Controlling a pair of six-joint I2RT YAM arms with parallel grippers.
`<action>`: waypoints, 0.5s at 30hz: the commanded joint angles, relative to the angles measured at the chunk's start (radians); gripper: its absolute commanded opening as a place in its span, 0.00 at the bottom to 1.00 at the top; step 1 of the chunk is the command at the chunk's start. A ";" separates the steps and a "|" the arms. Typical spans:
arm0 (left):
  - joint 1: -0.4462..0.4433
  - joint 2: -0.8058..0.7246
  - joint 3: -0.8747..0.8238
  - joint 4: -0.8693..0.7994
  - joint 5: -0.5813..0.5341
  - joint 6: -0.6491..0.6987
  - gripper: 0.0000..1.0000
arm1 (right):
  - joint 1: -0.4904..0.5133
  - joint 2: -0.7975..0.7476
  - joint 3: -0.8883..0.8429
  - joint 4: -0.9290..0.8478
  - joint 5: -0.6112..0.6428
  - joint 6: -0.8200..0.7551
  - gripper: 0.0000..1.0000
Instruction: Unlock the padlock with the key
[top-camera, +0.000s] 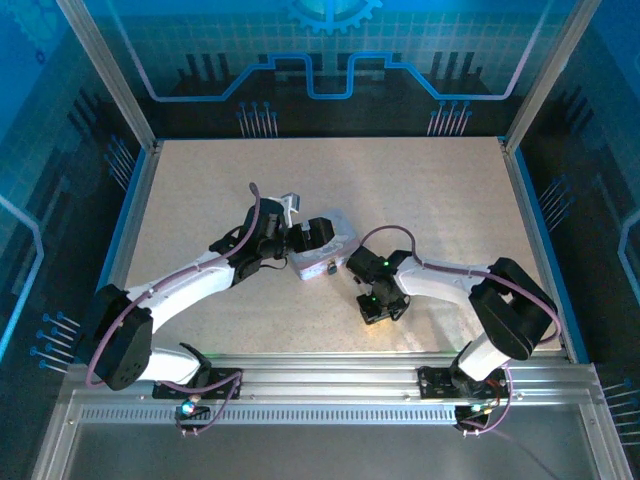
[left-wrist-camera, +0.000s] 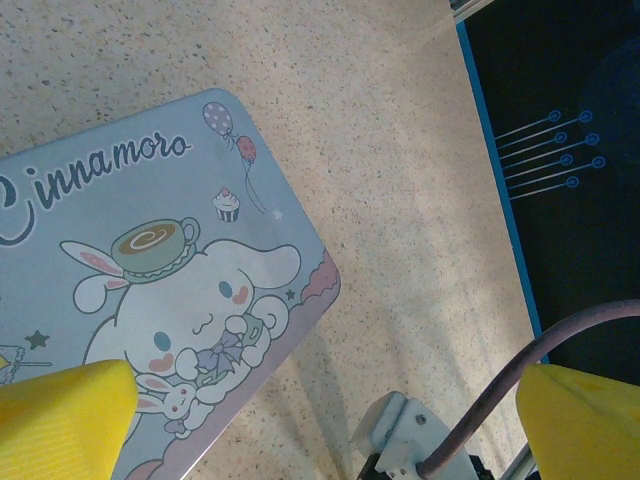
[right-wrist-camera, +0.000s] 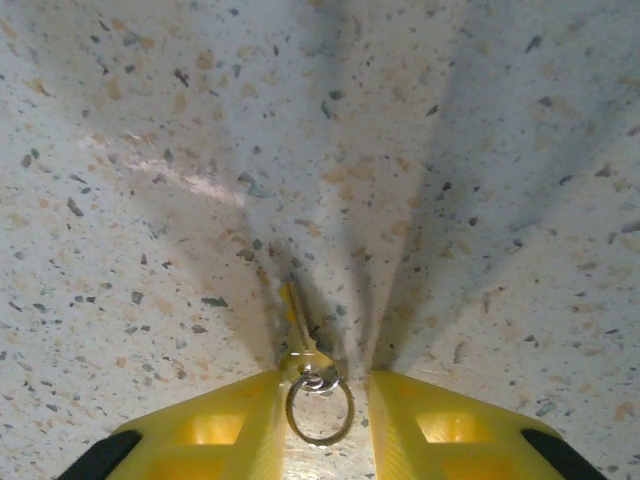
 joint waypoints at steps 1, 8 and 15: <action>-0.005 0.001 0.021 -0.006 0.008 0.008 0.99 | 0.018 0.010 0.014 -0.017 0.026 0.009 0.25; -0.005 -0.008 0.012 -0.007 0.002 0.008 0.99 | 0.018 -0.004 0.005 -0.003 0.032 0.006 0.16; 0.001 -0.029 0.006 -0.010 0.000 0.008 0.99 | 0.014 -0.036 -0.015 0.028 0.016 -0.013 0.06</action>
